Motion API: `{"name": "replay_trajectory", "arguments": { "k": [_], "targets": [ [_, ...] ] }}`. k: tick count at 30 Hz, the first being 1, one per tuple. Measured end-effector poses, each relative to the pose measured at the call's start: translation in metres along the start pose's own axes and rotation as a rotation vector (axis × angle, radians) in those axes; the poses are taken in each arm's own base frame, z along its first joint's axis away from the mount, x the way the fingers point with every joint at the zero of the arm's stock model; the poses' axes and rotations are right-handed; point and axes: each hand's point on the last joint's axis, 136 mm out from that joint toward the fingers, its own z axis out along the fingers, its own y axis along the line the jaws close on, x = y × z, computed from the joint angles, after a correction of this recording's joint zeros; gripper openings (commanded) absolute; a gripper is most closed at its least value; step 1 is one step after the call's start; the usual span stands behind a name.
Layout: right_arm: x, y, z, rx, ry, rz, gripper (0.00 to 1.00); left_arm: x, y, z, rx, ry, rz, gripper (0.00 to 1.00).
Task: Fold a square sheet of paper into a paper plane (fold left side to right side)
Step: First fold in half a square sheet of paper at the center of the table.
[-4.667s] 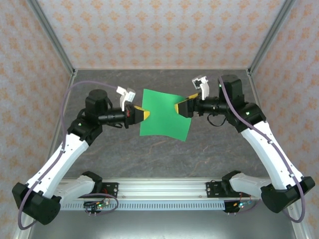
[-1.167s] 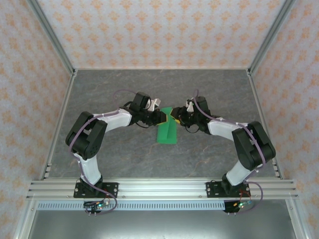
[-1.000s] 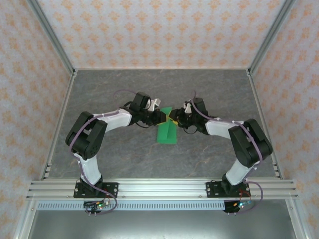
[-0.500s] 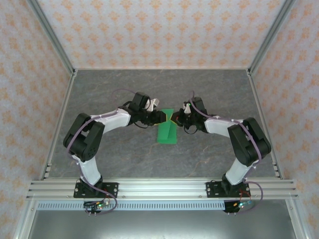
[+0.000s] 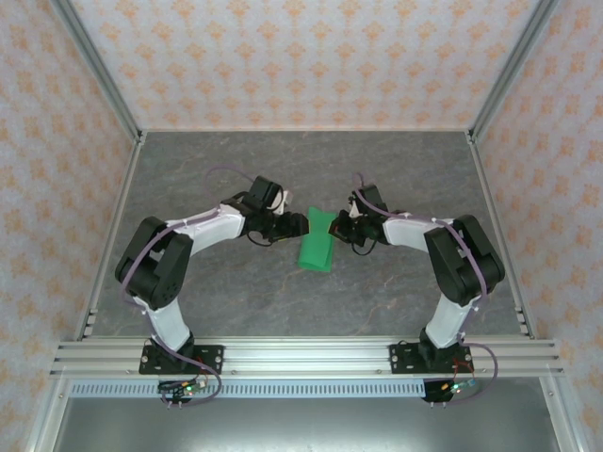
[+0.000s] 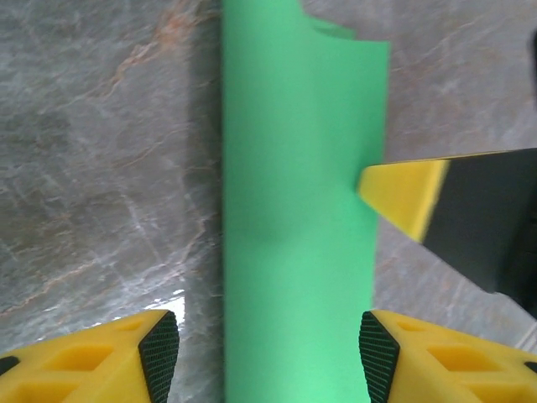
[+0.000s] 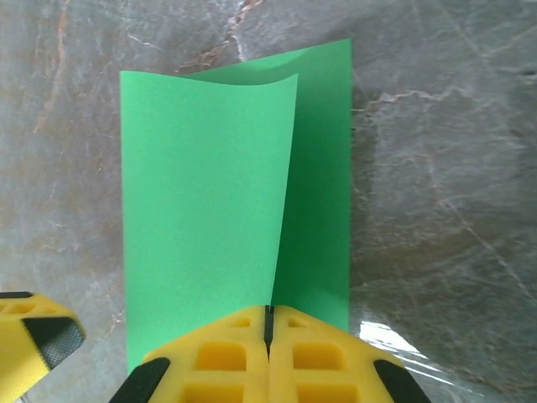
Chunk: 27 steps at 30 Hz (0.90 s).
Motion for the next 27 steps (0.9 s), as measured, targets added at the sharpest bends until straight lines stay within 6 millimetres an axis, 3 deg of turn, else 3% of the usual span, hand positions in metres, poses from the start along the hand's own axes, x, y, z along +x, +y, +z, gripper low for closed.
{"name": "replay_trajectory", "arguments": {
  "k": [8,19,23,27],
  "targets": [
    [-0.001,-0.005,0.001,0.022,-0.01,-0.008,0.07,-0.002,0.002,0.022,-0.048,0.046,0.02,0.63],
    [-0.001,-0.011,0.004,0.043,-0.009,-0.004,0.12,0.003,0.009,0.043,-0.101,0.096,0.05,0.44],
    [-0.002,-0.011,0.004,0.043,-0.012,-0.005,0.22,0.002,0.008,0.042,-0.112,0.097,0.055,0.44],
    [-0.009,-0.016,0.001,0.06,-0.034,-0.007,0.42,0.004,0.009,0.043,-0.125,0.102,0.06,0.44]
  ]
}}
